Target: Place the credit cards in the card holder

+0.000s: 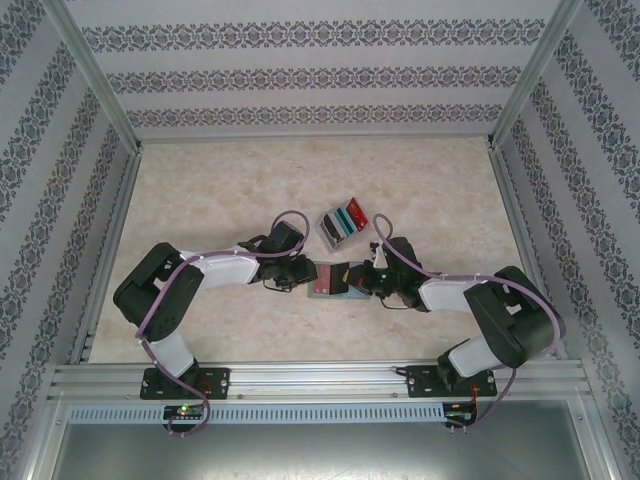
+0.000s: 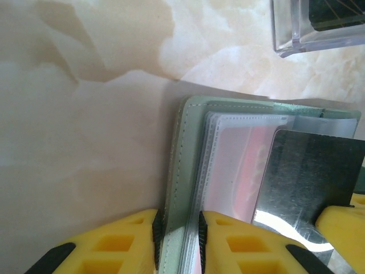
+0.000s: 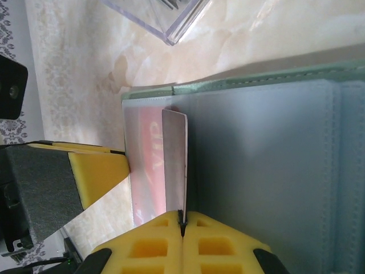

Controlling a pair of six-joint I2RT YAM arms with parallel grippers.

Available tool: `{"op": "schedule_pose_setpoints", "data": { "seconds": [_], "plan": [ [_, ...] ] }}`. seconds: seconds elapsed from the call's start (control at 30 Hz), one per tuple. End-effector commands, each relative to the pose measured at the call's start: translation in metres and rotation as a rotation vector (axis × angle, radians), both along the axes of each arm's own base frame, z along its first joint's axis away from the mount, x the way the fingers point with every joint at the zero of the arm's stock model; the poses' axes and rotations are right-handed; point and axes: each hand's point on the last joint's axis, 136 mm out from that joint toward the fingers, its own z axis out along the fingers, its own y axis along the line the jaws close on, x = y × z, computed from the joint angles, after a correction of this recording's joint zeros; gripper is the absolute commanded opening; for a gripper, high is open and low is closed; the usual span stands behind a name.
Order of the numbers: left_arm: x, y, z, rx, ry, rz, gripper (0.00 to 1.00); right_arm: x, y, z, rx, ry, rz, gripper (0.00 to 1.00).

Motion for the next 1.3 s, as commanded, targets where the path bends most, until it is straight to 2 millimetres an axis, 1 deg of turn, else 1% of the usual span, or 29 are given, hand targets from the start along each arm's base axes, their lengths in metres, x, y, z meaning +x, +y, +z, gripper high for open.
{"op": "schedule_pose_setpoints", "data": {
  "seconds": [0.0, 0.23, 0.3, 0.47, 0.57, 0.67, 0.77, 0.93, 1.0, 1.13, 1.27],
  "plan": [
    [-0.005, -0.005, -0.002, 0.003, 0.012, -0.011, 0.26, -0.005, -0.008, -0.014, -0.048, 0.019, -0.017, 0.00],
    [-0.005, -0.004, -0.002, 0.006, 0.012, -0.008, 0.26, -0.003, -0.021, -0.004, -0.041, -0.003, -0.029, 0.00],
    [-0.005, -0.004, -0.002, 0.005, 0.012, -0.009, 0.26, -0.004, -0.023, -0.006, -0.040, 0.006, -0.032, 0.00],
    [-0.004, -0.006, -0.001, 0.003, 0.012, -0.010, 0.26, -0.006, -0.015, -0.015, -0.029, 0.030, -0.011, 0.00],
    [-0.004, -0.005, -0.002, 0.004, 0.014, -0.010, 0.26, -0.006, -0.008, -0.015, -0.019, 0.028, 0.002, 0.00],
    [-0.005, -0.005, -0.002, 0.007, 0.015, -0.009, 0.26, -0.003, -0.008, -0.008, -0.006, 0.012, -0.007, 0.00],
    [-0.004, -0.004, -0.002, 0.008, 0.014, -0.003, 0.26, 0.000, -0.012, 0.003, -0.005, -0.021, -0.021, 0.00],
    [-0.003, -0.004, -0.001, 0.008, 0.012, -0.003, 0.26, 0.003, -0.009, 0.019, 0.028, -0.045, -0.020, 0.00],
    [-0.003, -0.004, -0.001, 0.011, 0.011, -0.003, 0.26, 0.003, -0.007, 0.022, 0.035, -0.050, -0.011, 0.00],
    [-0.003, -0.005, -0.001, 0.008, 0.014, -0.007, 0.25, 0.001, -0.002, 0.017, 0.039, -0.036, 0.009, 0.00],
    [-0.003, -0.005, -0.001, 0.008, 0.013, -0.008, 0.26, -0.002, -0.002, 0.000, 0.016, -0.002, 0.013, 0.00]
  ]
}}
